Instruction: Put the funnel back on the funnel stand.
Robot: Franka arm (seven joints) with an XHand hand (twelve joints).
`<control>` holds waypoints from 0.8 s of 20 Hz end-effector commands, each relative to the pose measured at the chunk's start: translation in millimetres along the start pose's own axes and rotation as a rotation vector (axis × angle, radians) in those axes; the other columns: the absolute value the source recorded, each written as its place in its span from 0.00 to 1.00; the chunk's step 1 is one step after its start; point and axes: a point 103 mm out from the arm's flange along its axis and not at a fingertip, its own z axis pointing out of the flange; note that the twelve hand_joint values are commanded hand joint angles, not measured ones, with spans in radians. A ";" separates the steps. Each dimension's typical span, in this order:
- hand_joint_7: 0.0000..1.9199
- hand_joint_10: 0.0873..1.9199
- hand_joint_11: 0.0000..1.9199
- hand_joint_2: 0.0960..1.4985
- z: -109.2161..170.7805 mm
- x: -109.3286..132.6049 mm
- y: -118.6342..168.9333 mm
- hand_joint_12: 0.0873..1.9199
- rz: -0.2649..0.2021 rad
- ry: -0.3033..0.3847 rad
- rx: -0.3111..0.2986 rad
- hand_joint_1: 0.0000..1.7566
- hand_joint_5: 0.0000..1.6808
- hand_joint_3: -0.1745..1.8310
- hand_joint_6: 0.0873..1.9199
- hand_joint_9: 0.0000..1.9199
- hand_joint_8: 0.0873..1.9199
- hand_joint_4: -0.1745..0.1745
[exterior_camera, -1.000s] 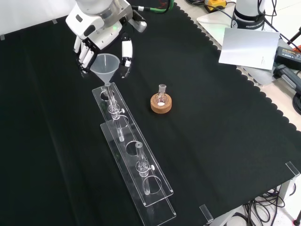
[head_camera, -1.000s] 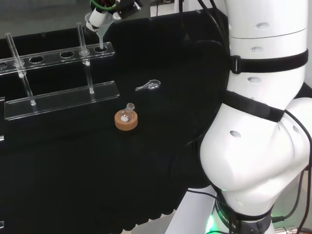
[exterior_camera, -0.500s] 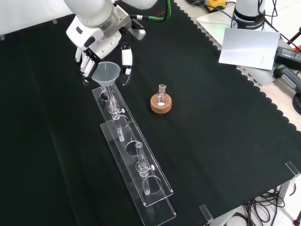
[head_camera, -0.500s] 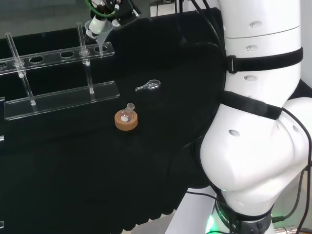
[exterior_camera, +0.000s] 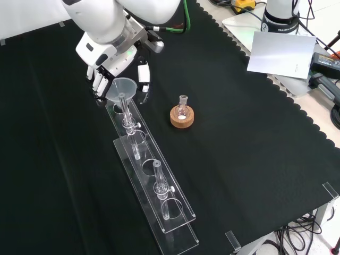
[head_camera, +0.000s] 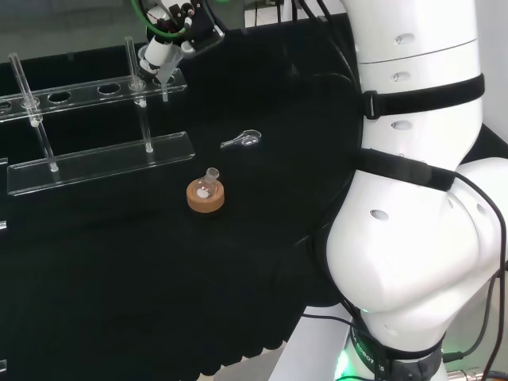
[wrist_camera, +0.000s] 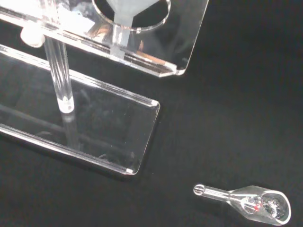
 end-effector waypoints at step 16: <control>0.00 0.39 0.06 0.43 -18.3 -18.1 -79.3 0.76 0.037 0.091 -0.121 0.26 0.07 0.16 0.00 0.06 0.19 0.41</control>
